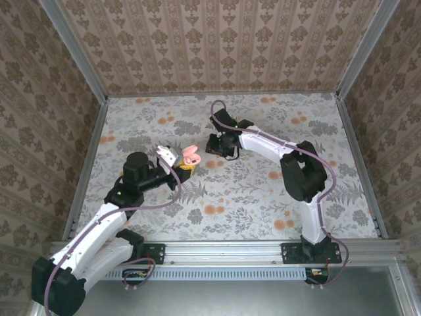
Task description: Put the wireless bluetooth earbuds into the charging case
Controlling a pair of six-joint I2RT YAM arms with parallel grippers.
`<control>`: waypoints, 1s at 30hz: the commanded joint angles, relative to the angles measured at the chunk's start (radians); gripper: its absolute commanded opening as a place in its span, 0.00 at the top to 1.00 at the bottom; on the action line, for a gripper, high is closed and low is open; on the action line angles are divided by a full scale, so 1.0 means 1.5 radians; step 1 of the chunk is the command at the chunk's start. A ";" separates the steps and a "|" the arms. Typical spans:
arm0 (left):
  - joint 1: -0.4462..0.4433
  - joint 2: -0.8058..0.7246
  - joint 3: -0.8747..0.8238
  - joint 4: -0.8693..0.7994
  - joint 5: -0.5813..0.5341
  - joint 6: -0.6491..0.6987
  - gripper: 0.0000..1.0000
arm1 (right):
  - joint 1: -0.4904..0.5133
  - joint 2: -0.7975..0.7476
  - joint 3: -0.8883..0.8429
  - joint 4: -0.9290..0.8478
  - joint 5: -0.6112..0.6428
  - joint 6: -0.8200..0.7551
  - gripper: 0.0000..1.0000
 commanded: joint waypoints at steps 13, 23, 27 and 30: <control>0.006 -0.008 -0.031 0.043 0.005 0.011 0.84 | -0.011 0.124 0.100 0.011 0.048 0.038 0.71; 0.007 -0.011 -0.037 0.049 0.005 0.009 0.84 | -0.011 0.098 0.072 0.011 0.080 0.031 0.70; 0.007 -0.004 -0.040 0.058 0.007 0.005 0.84 | -0.014 0.084 0.051 -0.003 0.098 0.031 0.69; 0.007 -0.004 -0.038 0.054 0.011 0.006 0.84 | -0.016 0.092 0.045 0.000 0.094 0.038 0.66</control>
